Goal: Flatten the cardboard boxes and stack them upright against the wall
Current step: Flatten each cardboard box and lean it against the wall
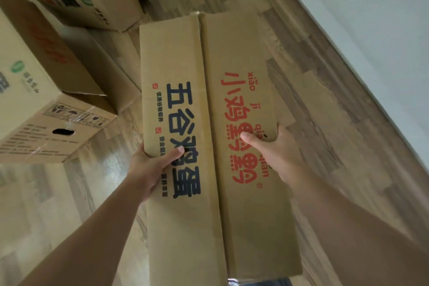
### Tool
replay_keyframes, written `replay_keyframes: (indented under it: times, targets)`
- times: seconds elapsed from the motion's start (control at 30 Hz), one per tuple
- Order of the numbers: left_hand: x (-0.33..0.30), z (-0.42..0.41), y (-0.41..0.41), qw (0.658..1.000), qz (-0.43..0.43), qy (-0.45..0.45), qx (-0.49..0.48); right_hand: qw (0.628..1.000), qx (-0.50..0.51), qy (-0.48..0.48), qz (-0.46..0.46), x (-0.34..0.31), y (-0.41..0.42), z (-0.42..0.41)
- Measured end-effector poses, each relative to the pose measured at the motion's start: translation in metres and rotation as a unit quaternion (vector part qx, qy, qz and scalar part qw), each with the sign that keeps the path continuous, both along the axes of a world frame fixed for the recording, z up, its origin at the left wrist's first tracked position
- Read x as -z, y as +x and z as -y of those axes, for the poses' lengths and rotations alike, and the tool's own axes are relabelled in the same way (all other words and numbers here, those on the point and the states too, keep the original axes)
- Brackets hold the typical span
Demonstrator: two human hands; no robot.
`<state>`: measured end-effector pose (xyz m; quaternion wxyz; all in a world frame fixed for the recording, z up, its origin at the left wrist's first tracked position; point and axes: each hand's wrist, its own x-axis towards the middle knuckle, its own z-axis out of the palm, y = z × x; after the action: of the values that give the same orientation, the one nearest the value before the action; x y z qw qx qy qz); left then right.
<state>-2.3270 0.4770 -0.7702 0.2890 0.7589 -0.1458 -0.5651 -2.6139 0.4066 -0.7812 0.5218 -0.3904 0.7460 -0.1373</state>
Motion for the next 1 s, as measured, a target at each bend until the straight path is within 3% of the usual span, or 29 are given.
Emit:
replay_keyframes:
  times: [0.3,0.47,0.67,1.0]
  targets:
    - [-0.129,-0.005,-0.061,0.994,-0.002,-0.068,0.089,0.995,0.079,-0.063,0.005,-0.122,-0.067,-0.055]
    - [-0.163,-0.017,-0.101,0.982,0.001,-0.088,0.169,0.984,0.144,-0.102,0.007,-0.164,-0.109,-0.106]
    - [-0.195,-0.069,-0.173,0.954,0.05,-0.114,0.272,0.964,0.236,-0.118,-0.003,-0.208,-0.166,-0.217]
    - [-0.23,-0.22,-0.37,0.89,-0.001,-0.129,0.438,0.904,0.416,-0.1,-0.022,-0.235,-0.313,-0.454]
